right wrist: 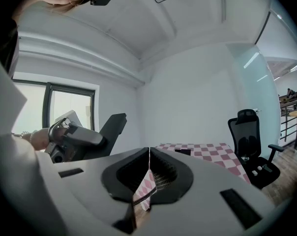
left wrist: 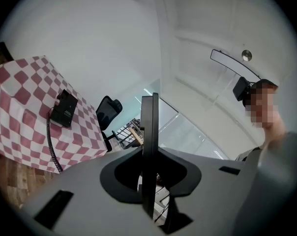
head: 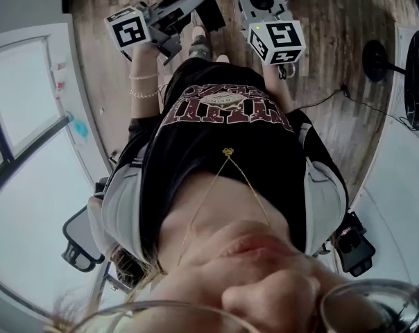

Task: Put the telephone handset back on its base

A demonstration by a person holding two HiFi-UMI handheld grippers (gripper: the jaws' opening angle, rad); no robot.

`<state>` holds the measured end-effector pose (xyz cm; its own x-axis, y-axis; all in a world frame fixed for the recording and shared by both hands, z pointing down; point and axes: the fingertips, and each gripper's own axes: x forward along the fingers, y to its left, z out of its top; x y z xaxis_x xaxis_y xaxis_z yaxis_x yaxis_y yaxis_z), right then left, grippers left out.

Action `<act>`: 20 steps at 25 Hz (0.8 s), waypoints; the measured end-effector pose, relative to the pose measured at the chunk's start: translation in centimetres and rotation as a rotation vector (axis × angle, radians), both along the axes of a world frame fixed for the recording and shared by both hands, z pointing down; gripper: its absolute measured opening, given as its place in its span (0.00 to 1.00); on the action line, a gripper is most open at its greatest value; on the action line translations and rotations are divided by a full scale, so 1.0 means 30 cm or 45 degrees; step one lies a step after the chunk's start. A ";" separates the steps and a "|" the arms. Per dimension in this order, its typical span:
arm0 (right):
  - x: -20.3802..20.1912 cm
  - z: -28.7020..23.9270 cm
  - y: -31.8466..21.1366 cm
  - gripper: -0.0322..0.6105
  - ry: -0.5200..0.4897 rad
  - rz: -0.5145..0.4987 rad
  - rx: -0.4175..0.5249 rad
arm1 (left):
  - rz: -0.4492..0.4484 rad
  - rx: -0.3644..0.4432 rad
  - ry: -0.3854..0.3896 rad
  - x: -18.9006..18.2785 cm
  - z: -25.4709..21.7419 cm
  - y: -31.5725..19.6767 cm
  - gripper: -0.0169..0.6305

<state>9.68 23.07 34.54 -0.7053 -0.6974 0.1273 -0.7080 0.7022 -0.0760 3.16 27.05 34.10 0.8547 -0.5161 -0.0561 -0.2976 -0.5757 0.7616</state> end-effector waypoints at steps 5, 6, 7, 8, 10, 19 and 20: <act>-0.037 -0.004 -0.135 0.09 0.008 0.047 0.001 | 0.062 -0.011 0.003 -0.035 0.000 -0.131 0.15; -0.052 -0.001 -0.178 0.09 0.010 0.055 -0.007 | 0.074 -0.020 0.002 -0.049 0.004 -0.173 0.15; -0.064 0.000 -0.212 0.09 0.010 0.063 -0.012 | 0.087 -0.029 0.003 -0.060 0.010 -0.206 0.15; -0.072 0.001 -0.237 0.09 0.008 0.071 -0.015 | 0.100 -0.038 0.009 -0.068 0.017 -0.231 0.15; -0.083 0.003 -0.271 0.09 0.006 0.082 -0.019 | 0.120 -0.047 0.015 -0.077 0.026 -0.265 0.15; -0.197 0.018 -0.424 0.09 0.038 0.099 -0.044 | 0.174 -0.068 0.016 -0.170 0.033 -0.426 0.15; -0.216 0.021 -0.444 0.09 0.040 0.101 -0.045 | 0.181 -0.073 0.026 -0.187 0.038 -0.446 0.15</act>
